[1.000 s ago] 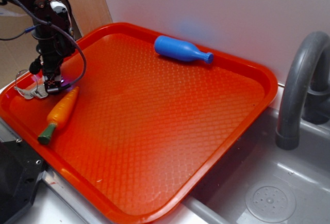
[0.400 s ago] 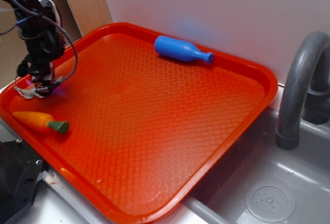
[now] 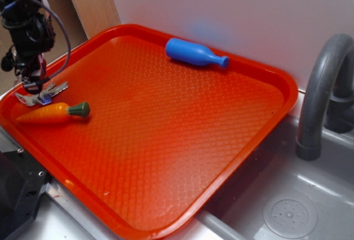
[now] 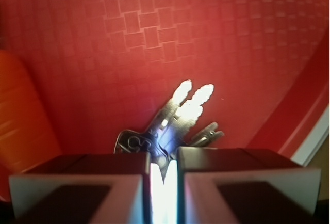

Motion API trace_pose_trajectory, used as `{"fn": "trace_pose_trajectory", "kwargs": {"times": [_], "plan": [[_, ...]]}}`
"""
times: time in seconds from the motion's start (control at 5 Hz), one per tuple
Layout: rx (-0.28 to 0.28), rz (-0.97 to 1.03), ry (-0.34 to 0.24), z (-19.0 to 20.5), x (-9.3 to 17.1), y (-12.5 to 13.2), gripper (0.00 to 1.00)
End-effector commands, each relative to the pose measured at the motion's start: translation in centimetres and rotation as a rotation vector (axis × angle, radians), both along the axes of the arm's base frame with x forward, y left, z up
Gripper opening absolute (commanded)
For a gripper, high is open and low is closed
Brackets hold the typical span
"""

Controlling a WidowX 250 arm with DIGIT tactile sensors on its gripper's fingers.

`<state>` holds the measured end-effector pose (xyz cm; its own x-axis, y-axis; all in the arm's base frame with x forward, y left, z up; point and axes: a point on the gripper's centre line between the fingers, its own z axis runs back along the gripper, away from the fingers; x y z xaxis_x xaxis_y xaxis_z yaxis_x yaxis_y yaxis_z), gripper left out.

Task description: Grab the silver keys.

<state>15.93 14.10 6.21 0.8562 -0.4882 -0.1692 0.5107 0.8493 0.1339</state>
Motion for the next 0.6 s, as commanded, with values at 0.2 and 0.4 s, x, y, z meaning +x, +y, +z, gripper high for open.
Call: {"fn": "trace_pose_trajectory", "kwargs": {"times": [0.2,0.4], "plan": [[-0.059,0.018,-0.018,3.6,-1.0,1.7,0.00],[-0.071,-0.006,-0.041,3.1,-0.8,1.6,1.00]]}}
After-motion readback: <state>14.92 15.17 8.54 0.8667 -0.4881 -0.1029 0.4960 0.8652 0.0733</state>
